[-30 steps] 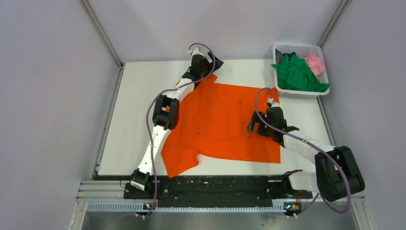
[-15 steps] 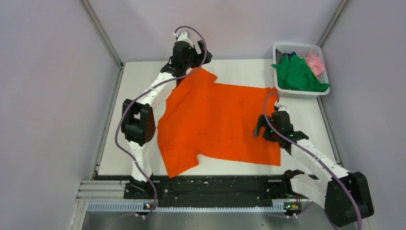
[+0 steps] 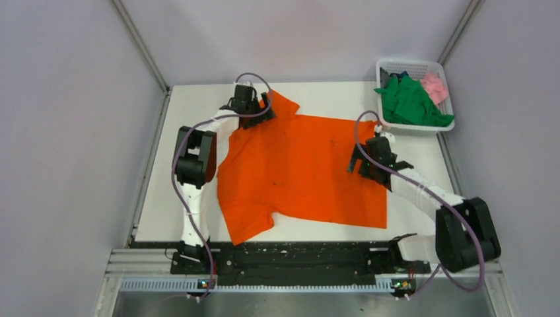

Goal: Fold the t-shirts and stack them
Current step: Flatten out the tshirt, then grab the side of the flattened tshirt closest away from the robot with both arms

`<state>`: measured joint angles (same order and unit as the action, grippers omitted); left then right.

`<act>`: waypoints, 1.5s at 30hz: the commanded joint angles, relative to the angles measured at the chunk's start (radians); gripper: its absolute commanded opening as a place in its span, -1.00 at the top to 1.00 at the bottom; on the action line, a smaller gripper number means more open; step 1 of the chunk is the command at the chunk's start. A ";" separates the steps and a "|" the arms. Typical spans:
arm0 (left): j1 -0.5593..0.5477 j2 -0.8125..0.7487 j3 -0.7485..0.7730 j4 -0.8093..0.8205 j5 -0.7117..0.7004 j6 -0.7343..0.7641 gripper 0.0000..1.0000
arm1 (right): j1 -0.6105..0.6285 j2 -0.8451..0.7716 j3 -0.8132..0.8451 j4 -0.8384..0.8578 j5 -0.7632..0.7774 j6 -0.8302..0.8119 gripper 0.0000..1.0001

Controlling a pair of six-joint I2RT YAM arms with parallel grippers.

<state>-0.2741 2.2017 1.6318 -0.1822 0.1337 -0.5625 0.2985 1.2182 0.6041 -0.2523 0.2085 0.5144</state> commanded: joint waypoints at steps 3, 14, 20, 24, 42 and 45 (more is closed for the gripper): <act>0.035 0.057 0.070 -0.105 -0.085 -0.030 -0.98 | -0.015 0.283 0.231 0.130 0.075 -0.058 -0.97; 0.185 0.096 0.071 -0.216 -0.052 -0.075 -0.98 | -0.026 0.704 0.625 0.111 0.019 -0.124 -0.97; 0.220 0.133 0.140 -0.223 -0.038 -0.067 -0.98 | -0.029 0.873 0.792 0.074 -0.008 -0.132 -0.98; 0.229 0.176 0.236 -0.236 -0.053 -0.049 -0.97 | -0.043 0.933 0.867 0.055 -0.010 -0.128 -0.98; 0.106 -0.554 -0.346 -0.168 -0.036 -0.039 -0.97 | -0.049 0.275 0.417 0.009 -0.001 -0.135 -0.98; 0.020 -0.745 -0.573 -0.205 -0.115 -0.082 -0.98 | -0.049 0.117 0.279 -0.013 -0.009 -0.113 -0.97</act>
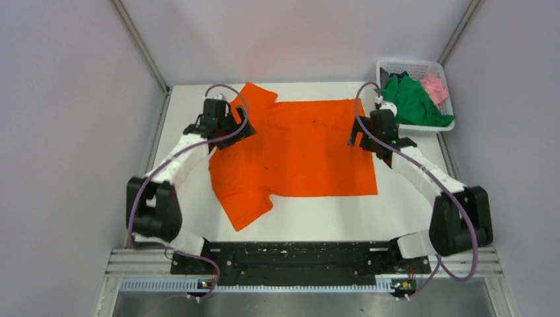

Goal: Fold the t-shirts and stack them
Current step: Grab the side of the flattened tshirt closest away from the robot with both arms

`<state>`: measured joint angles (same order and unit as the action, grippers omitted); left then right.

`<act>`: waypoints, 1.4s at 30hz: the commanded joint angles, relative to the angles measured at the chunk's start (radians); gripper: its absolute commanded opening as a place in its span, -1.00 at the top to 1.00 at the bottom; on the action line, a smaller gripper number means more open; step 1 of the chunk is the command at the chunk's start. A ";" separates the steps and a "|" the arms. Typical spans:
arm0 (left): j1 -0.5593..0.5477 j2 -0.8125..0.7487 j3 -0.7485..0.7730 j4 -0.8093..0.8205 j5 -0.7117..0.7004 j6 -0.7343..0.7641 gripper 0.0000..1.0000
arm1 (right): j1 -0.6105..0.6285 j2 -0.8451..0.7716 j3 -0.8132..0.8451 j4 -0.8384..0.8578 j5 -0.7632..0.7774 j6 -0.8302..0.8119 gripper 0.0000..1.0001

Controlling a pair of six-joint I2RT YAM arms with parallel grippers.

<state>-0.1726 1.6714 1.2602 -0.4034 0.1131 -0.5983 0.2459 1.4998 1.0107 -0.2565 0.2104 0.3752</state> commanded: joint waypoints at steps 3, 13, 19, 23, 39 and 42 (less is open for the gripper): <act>-0.203 -0.381 -0.342 -0.107 -0.250 -0.094 -0.98 | 0.004 -0.275 -0.235 -0.053 -0.013 0.062 -0.97; -0.371 -0.762 -0.689 -0.353 -0.263 -0.374 -0.88 | 0.004 -0.507 -0.427 -0.083 -0.048 0.170 -0.97; -0.393 -0.842 -0.811 -0.390 -0.225 -0.478 -0.66 | 0.004 -0.505 -0.448 -0.126 -0.005 0.160 -0.97; -0.396 -0.839 -0.828 -0.401 -0.235 -0.509 -0.44 | 0.003 -0.504 -0.454 -0.128 -0.004 0.161 -0.97; -0.426 -0.714 -0.840 -0.329 -0.178 -0.508 0.21 | 0.004 -0.480 -0.465 -0.124 0.020 0.167 -0.97; -0.430 -0.698 -0.827 -0.334 -0.193 -0.504 0.48 | 0.004 -0.480 -0.466 -0.125 0.017 0.167 -0.97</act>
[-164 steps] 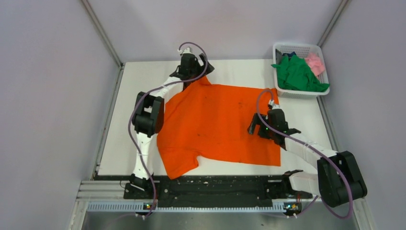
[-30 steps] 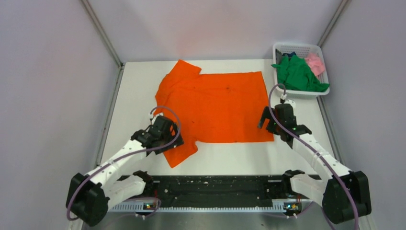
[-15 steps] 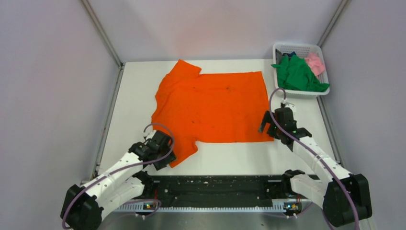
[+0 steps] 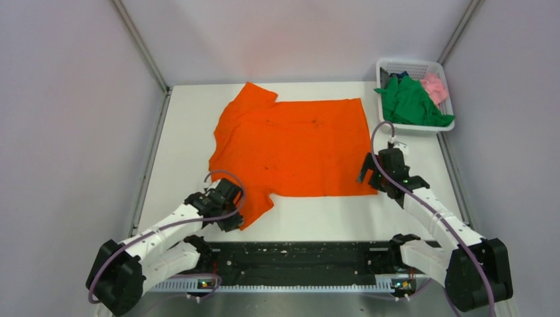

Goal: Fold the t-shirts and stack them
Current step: Grab the side of the flattened tshirt closest away from the robot with both arms

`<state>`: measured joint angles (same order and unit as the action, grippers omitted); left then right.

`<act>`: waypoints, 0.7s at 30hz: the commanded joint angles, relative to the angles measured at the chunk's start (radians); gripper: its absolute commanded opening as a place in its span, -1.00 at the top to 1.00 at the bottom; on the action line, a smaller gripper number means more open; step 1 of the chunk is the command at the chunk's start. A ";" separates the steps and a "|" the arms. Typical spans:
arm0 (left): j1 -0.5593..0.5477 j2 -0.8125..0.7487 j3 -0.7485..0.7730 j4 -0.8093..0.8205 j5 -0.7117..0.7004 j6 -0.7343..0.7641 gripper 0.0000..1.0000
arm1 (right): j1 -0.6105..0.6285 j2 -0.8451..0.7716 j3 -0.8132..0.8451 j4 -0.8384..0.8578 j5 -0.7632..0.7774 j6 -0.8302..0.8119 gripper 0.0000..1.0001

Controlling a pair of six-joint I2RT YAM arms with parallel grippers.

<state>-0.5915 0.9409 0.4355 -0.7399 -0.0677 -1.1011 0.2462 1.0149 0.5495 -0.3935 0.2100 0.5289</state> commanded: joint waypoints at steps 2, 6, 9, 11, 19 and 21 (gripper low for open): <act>-0.013 0.038 0.004 0.002 -0.022 0.006 1.00 | 0.004 0.004 -0.006 0.012 0.019 0.016 -0.97; -0.014 0.027 0.018 0.005 -0.019 0.026 1.00 | 0.004 0.004 -0.009 -0.019 0.037 0.052 -0.97; -0.014 -0.001 0.016 0.004 -0.020 0.028 1.00 | 0.004 -0.004 -0.027 -0.045 0.031 0.099 -0.97; -0.014 -0.020 0.013 0.005 -0.016 0.027 1.00 | 0.004 -0.014 -0.049 -0.045 0.012 0.116 -0.95; -0.013 -0.046 0.018 0.024 -0.007 0.033 1.00 | 0.004 0.036 -0.113 0.051 -0.037 0.136 -0.52; -0.013 -0.045 0.019 0.019 -0.009 0.033 1.00 | 0.004 0.065 -0.114 0.072 -0.042 0.138 -0.29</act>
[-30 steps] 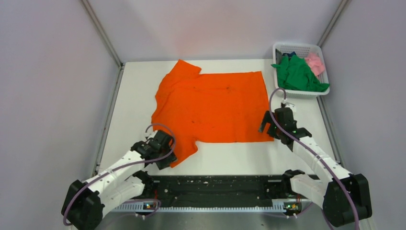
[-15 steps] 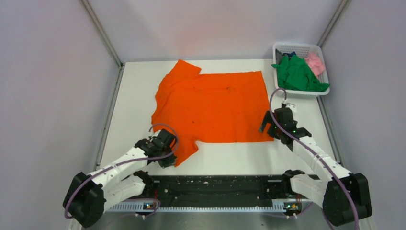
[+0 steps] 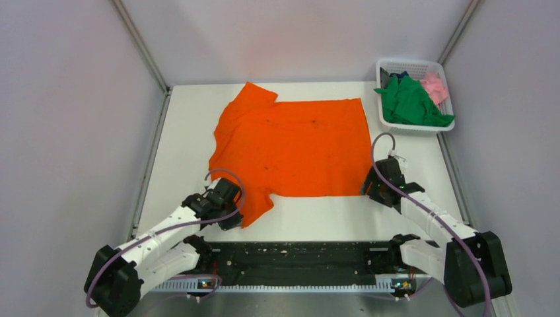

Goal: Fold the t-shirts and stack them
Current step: Grab the side of the flattened tshirt closest away from the robot with both arms, then fold the flattened tshirt in 1/3 of the way

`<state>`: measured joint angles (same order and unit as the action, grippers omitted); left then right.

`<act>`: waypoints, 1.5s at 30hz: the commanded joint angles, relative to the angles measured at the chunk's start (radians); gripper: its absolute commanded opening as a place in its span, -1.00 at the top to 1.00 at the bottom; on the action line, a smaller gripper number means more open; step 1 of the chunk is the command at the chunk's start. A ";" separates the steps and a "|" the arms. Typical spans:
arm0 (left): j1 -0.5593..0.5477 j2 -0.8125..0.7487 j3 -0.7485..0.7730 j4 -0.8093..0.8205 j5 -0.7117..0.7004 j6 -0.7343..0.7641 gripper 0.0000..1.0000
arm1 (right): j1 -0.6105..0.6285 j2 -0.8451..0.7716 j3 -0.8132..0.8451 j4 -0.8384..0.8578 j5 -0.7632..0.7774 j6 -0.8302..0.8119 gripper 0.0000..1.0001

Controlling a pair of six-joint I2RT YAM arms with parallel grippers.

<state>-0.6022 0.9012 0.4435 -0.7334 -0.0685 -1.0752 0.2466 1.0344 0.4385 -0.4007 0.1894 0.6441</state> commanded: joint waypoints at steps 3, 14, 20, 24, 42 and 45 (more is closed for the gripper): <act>-0.003 -0.013 0.010 -0.007 -0.025 0.004 1.00 | 0.003 0.069 -0.004 0.087 -0.028 0.025 -0.10; -0.003 -0.070 -0.005 -0.068 -0.034 -0.016 1.00 | 0.004 0.112 -0.035 0.124 -0.003 0.034 0.66; -0.002 -0.147 -0.010 -0.132 -0.012 -0.038 1.00 | 0.006 -0.031 -0.044 -0.006 -0.008 0.030 1.00; -0.005 -0.235 -0.011 -0.201 0.024 -0.058 1.00 | 0.012 -0.167 -0.049 -0.116 -0.040 0.046 1.00; 0.012 0.115 0.271 0.233 -0.014 0.127 1.00 | 0.029 -0.068 0.085 -0.089 -0.029 0.036 1.00; 0.058 0.218 0.375 0.231 -0.030 0.197 1.00 | 0.028 -0.013 0.136 -0.069 -0.014 0.022 1.00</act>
<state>-0.5892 1.0325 0.6792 -0.5884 -0.0265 -0.9844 0.2665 0.9684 0.4820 -0.5129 0.1242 0.6907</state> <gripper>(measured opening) 0.012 0.008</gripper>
